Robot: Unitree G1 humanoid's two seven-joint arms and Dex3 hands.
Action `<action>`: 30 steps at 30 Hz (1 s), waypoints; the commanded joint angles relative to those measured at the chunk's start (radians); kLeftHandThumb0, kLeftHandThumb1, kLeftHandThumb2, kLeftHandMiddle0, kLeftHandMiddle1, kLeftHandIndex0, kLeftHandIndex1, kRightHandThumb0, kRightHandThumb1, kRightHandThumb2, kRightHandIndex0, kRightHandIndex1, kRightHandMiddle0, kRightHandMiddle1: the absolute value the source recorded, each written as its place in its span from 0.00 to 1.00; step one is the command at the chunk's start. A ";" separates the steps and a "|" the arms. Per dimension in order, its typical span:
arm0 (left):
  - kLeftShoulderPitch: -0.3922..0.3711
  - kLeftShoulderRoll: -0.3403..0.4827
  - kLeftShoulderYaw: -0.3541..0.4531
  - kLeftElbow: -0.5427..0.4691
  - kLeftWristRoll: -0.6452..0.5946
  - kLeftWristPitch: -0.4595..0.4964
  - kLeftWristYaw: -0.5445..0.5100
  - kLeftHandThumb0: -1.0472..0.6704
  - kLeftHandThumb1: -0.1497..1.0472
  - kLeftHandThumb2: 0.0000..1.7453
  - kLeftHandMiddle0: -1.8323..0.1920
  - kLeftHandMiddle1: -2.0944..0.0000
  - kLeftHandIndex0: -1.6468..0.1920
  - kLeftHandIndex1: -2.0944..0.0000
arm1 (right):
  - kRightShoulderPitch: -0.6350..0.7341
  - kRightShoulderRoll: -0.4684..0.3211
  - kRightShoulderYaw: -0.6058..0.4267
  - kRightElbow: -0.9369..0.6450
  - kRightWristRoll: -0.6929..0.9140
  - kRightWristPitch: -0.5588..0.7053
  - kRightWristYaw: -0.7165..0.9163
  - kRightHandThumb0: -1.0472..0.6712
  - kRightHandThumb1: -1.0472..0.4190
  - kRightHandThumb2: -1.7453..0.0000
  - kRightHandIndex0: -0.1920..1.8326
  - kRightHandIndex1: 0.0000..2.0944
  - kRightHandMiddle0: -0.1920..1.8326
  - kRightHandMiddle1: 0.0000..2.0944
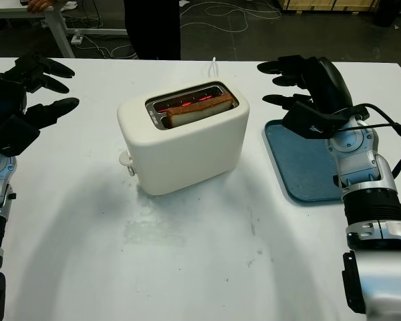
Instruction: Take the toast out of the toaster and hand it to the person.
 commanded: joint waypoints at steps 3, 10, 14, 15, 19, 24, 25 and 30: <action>-0.004 0.005 0.000 0.005 -0.001 -0.012 -0.002 0.08 0.89 0.08 0.69 0.37 0.68 0.43 | -0.006 -0.001 -0.010 -0.009 0.017 -0.007 0.000 0.45 0.18 1.00 0.57 0.00 0.53 0.00; -0.005 -0.003 0.000 -0.003 -0.011 0.007 -0.007 0.08 0.89 0.07 0.69 0.37 0.68 0.43 | -0.008 -0.007 -0.007 -0.006 0.015 -0.011 0.001 0.45 0.18 1.00 0.56 0.00 0.52 0.00; -0.006 0.001 -0.002 -0.002 -0.005 -0.001 -0.007 0.09 0.89 0.08 0.69 0.37 0.68 0.43 | -0.009 -0.005 -0.007 -0.004 0.015 -0.014 -0.001 0.45 0.18 1.00 0.57 0.00 0.53 0.00; -0.007 0.002 -0.003 0.000 -0.002 -0.003 -0.006 0.09 0.89 0.08 0.69 0.37 0.68 0.43 | -0.009 -0.005 -0.006 -0.004 0.013 -0.015 -0.003 0.45 0.18 1.00 0.57 0.00 0.53 0.00; -0.008 0.002 -0.003 -0.003 -0.003 0.007 -0.007 0.08 0.89 0.08 0.69 0.37 0.68 0.43 | -0.011 -0.006 -0.005 -0.003 0.011 -0.014 -0.002 0.45 0.18 1.00 0.57 0.00 0.53 0.00; -0.003 -0.003 0.001 -0.017 -0.014 0.021 -0.014 0.08 0.89 0.07 0.69 0.37 0.67 0.43 | -0.011 -0.010 -0.001 -0.002 0.000 -0.020 -0.009 0.44 0.18 1.00 0.57 0.00 0.53 0.00; -0.004 -0.002 0.000 -0.013 -0.011 0.016 -0.012 0.08 0.89 0.07 0.69 0.37 0.68 0.43 | -0.011 -0.009 -0.002 0.001 0.004 -0.023 -0.008 0.44 0.18 1.00 0.57 0.00 0.53 0.00; 0.000 -0.004 0.000 -0.025 -0.008 0.024 -0.007 0.09 0.89 0.08 0.69 0.37 0.68 0.43 | -0.010 -0.005 -0.006 -0.002 0.011 -0.012 -0.003 0.44 0.18 1.00 0.57 0.00 0.53 0.00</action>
